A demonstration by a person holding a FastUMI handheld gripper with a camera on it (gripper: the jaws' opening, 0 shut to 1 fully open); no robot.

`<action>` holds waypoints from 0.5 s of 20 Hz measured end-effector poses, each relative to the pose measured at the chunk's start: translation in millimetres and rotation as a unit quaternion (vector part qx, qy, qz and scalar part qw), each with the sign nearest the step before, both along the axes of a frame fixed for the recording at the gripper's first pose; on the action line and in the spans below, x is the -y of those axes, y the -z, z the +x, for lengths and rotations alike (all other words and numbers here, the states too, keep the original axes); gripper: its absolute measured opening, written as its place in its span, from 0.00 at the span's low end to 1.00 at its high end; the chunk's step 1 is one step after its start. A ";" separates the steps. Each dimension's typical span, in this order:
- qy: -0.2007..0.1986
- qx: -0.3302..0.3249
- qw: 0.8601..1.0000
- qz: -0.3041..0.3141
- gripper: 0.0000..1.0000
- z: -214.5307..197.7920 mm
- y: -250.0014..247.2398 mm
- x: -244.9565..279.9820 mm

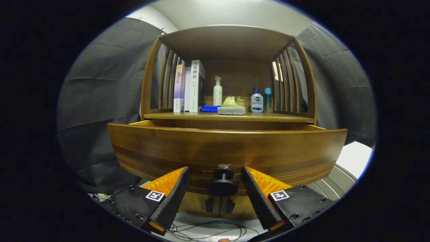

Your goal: Pull open the drawer, take out the items inside it, and place them on the countertop above the cabinet.

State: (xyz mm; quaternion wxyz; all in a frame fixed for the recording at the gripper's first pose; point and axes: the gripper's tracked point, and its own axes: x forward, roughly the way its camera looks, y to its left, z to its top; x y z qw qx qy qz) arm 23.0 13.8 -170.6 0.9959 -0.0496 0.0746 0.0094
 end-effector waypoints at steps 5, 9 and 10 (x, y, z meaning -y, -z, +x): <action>0.005 0.006 1.000 -0.012 0.96 2.0 -1.0 -1.0; 0.006 0.005 1.000 -0.016 0.96 6.8 -1.0 1.2; 0.007 0.005 1.000 -0.016 0.96 8.8 -0.8 1.8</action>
